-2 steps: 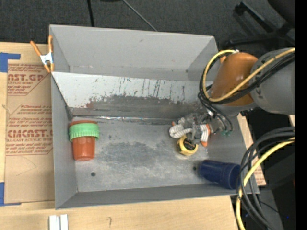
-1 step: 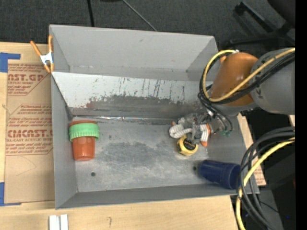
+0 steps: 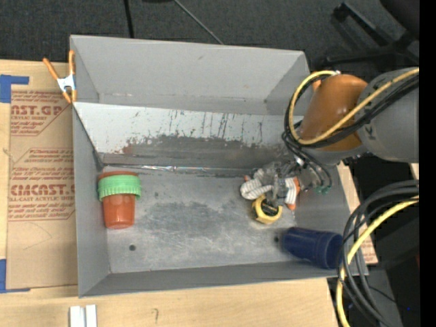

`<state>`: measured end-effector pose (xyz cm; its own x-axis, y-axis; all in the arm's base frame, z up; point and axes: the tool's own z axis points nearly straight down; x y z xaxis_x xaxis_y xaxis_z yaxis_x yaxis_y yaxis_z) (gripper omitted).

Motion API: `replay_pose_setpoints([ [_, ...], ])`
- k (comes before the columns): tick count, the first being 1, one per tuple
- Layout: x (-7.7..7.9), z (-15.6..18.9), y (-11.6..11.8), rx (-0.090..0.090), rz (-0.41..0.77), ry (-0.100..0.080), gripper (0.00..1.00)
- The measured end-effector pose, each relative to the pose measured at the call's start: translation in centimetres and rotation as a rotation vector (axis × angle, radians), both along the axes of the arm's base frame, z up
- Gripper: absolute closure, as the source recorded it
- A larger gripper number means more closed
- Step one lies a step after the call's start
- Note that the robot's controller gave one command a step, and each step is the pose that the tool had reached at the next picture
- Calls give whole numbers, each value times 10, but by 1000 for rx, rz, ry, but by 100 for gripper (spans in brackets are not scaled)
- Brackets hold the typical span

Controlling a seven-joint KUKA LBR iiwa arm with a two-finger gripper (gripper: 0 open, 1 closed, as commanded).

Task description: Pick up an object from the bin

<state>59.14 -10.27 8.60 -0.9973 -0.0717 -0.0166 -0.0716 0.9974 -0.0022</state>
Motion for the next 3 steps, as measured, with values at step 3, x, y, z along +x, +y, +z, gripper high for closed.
replay_pose_setpoints([
  [3,-6,135,25,0,42,13,100],
])
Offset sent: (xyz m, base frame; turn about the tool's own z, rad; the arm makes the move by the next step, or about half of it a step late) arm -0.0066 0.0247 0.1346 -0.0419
